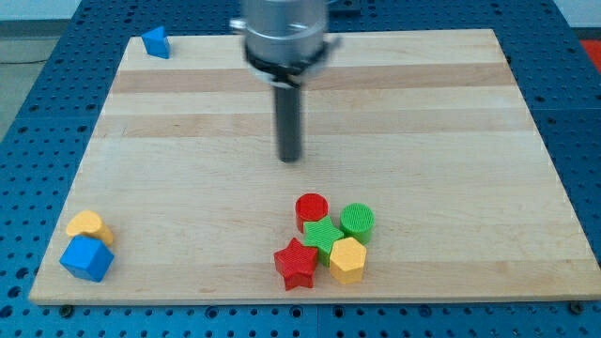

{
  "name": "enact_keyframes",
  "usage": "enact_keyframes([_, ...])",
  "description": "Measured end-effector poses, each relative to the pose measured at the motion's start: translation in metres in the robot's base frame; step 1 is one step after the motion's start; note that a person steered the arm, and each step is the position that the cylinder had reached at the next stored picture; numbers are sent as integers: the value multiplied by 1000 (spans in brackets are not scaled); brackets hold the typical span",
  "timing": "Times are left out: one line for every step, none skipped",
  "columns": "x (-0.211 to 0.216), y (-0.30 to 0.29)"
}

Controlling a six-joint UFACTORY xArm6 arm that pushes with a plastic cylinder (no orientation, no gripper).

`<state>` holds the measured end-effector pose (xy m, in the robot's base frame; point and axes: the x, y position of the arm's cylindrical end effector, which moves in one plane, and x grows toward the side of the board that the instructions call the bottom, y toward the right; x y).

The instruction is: Touch the triangle with the arm

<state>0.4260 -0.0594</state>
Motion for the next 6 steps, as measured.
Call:
enact_keyframes([-53, -70])
enact_keyframes([-106, -117])
enact_keyframes([-146, -159])
enact_keyframes([-170, -196])
enact_keyframes([-207, -223])
enact_keyframes([-235, -222])
